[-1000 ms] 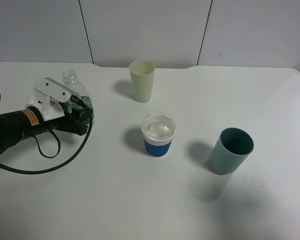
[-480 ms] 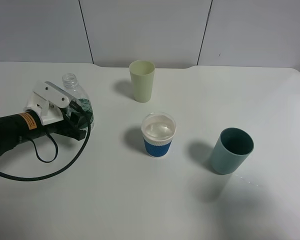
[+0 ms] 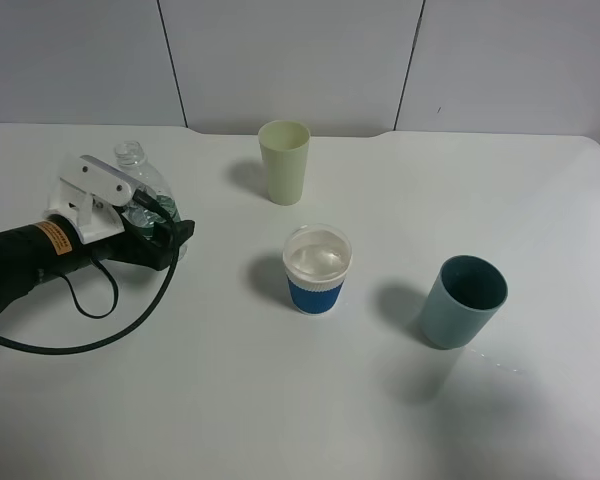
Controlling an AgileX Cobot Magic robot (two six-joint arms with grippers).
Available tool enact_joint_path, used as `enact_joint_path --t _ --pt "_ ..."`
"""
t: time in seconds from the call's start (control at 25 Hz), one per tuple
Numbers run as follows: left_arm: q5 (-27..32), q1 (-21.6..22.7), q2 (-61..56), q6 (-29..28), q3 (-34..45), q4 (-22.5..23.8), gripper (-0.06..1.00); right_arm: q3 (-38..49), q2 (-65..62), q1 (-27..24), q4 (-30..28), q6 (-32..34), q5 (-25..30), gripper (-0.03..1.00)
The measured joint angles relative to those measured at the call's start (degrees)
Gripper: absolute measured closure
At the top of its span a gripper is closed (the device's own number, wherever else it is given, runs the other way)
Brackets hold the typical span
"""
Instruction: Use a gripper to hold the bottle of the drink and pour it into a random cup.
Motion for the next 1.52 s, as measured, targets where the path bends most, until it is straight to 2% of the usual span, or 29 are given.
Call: enact_joint_path --t 0.12,0.36,0.56,0.96,1.12,1.52 --pt "-0.60 0.00 0.00 -0.68 0.00 -0.21 -0.04 0.00 0.00 0.00 0.00 0.00 0.00 0.33" --pt "-2.43 0.00 -0.20 -0.76 0.35 -0.41 -0.05 0.00 0.00 0.00 0.00 0.00 0.00 0.33" --pt "-6.18 0.00 -2.79 -0.81 3.42 -2.80 -0.05 0.00 0.00 0.00 0.00 0.00 0.00 0.33" --pt "-6.35 0.00 -11.45 -0.81 11.04 -4.17 -0.05 0.00 0.00 0.00 0.00 0.00 0.00 0.33" --pt "-6.35 0.00 -16.60 -0.81 13.45 -6.58 -0.05 0.00 0.00 0.00 0.00 0.00 0.00 0.33" --pt "-6.29 0.00 -36.02 -3.34 13.60 -16.85 -0.04 0.00 0.00 0.00 0.00 0.00 0.00 0.33"
